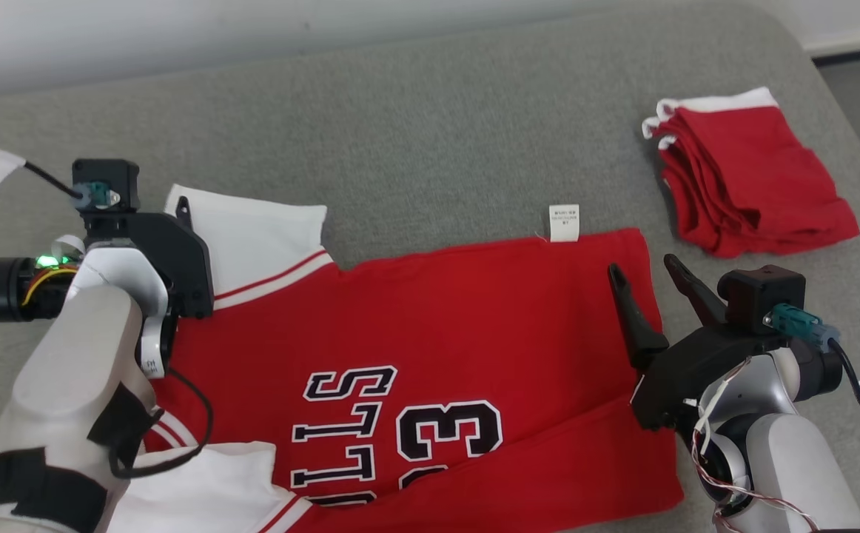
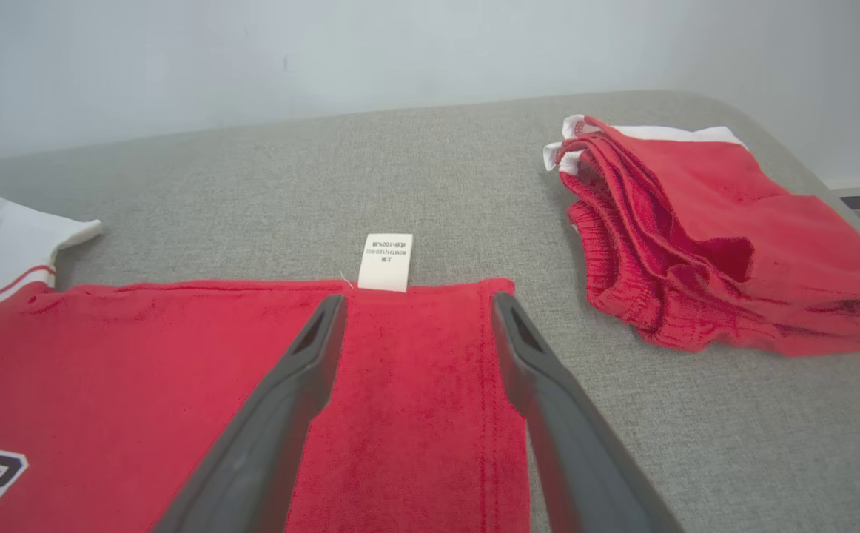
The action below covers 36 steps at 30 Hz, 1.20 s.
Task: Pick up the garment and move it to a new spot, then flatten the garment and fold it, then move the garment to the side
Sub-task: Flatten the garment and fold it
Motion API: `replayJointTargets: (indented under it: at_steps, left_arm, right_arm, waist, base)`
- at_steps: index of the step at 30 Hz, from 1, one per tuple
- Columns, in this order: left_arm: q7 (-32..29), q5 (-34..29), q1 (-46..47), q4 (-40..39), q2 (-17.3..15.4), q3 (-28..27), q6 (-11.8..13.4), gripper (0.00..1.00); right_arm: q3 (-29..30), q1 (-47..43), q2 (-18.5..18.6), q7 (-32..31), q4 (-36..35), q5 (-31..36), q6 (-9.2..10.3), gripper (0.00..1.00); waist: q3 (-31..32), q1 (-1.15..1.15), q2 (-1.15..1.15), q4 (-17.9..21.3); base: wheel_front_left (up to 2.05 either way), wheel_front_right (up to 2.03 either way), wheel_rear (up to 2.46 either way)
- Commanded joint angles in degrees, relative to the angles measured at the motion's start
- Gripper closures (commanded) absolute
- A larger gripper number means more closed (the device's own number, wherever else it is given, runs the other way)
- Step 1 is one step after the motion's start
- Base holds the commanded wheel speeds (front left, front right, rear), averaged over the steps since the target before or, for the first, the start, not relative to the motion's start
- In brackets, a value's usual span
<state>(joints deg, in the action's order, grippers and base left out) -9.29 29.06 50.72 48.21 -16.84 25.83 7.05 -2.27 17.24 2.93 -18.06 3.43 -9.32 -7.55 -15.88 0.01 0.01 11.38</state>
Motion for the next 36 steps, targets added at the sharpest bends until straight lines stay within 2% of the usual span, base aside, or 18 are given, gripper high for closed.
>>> replayJointTargets:
  at_steps: [1,3,6,7,8,11,13,14,15,17,19,20,21,26,36]
  left_arm:
    - [-0.5,-0.8,2.2,2.2,0.1,0.5,0.6,0.0]
    - [-0.7,-1.3,4.0,4.0,0.4,0.8,1.0,0.0]
    - [-0.3,-1.4,5.5,6.3,0.9,1.2,0.3,0.0]
    - [0.0,-1.4,5.8,7.0,1.0,1.3,0.0,0.07]
    - [0.1,-1.4,6.0,7.7,1.0,1.3,0.4,0.25]
    - [1.2,-1.7,6.8,10.4,1.3,1.4,1.7,0.29]
    - [1.1,-1.5,7.0,11.6,1.7,1.4,2.2,0.38]
    - [1.1,-1.5,7.0,11.6,1.7,1.4,2.2,0.38]
    - [1.0,-1.5,7.2,12.2,1.8,1.5,2.2,0.51]
    - [1.1,-1.3,7.3,13.1,2.1,1.6,2.2,0.57]
    - [1.6,-1.0,7.4,13.8,2.3,1.6,2.0,0.71]
    - [1.9,-1.0,7.4,14.0,2.4,1.6,2.0,0.89]
    - [2.3,-0.9,7.5,14.1,2.6,1.7,1.9,1.0]
    - [4.9,-0.4,9.2,13.4,4.9,1.9,1.2,1.0]
    - [9.5,-0.4,11.6,15.2,10.5,3.6,0.1,1.0]
  right_arm:
    - [0.0,1.0,-0.1,0.7,0.5,0.5,0.16,0.0]
    - [0.2,1.4,-0.1,1.1,1.0,0.8,0.16,0.0]
    - [0.3,1.5,-0.1,1.5,1.7,1.0,0.16,0.0]
    - [0.4,1.6,-0.1,1.5,1.8,1.0,0.16,0.0]
    - [0.4,1.8,-0.1,1.6,1.9,1.1,0.16,0.0]
    - [0.4,2.2,-0.1,1.2,1.9,1.4,0.16,0.0]
    - [0.5,2.3,-0.1,0.8,1.7,1.7,0.16,0.0]
    - [0.5,2.3,-0.1,0.8,1.7,1.7,0.16,0.0]
    - [0.6,2.3,-0.1,0.5,1.6,2.0,0.16,0.0]
    - [0.7,2.5,-0.1,0.2,1.4,2.3,0.16,0.0]
    - [0.9,2.5,0.0,-0.4,1.2,2.8,0.16,0.0]
    - [0.9,2.6,0.1,-0.6,1.1,3.1,0.16,0.0]
    - [0.8,2.8,0.3,-1.0,1.0,3.5,0.16,0.0]
    - [2.4,6.1,2.6,-2.7,1.2,4.7,0.16,0.0]
    - [6.1,11.7,8.1,-8.0,7.9,7.4,0.16,0.0]
  waist:
    - [-6.5,-0.01,-0.01,3.3]
    - [-7.1,-0.01,-0.01,3.1]
    - [-7.3,-0.01,-0.01,2.9]
    - [-7.4,-0.01,-0.01,2.9]
    - [-7.4,-0.01,-0.01,2.9]
    - [-7.4,-0.01,-0.01,2.8]
    - [-7.3,-0.01,-0.01,2.6]
    - [-7.3,-0.01,-0.01,2.6]
    - [-7.2,-0.01,-0.01,2.4]
    - [-7.0,-0.01,-0.01,2.0]
    - [-6.7,-0.01,-0.01,1.6]
    - [-6.6,-0.01,-0.01,1.4]
    - [-6.5,-0.01,-0.01,1.2]
    - [-7.4,-0.01,-0.01,-0.7]
    - [-8.5,-0.01,-0.01,-5.7]
  base:
    - [0.0,0.0,0.0]
    - [0.0,0.0,0.0]
    - [0.0,0.0,0.0]
    - [0.0,0.0,0.0]
    - [0.0,0.0,0.0]
    - [0.0,0.0,0.0]
    - [0.0,0.0,0.0]
    - [0.0,0.0,0.0]
    - [0.0,0.0,0.0]
    - [0.0,0.0,0.0]
    - [0.0,0.0,0.0]
    - [0.0,0.0,0.0]
    - [0.0,0.0,0.0]
    - [0.0,0.0,0.0]
    - [0.0,0.0,0.0]
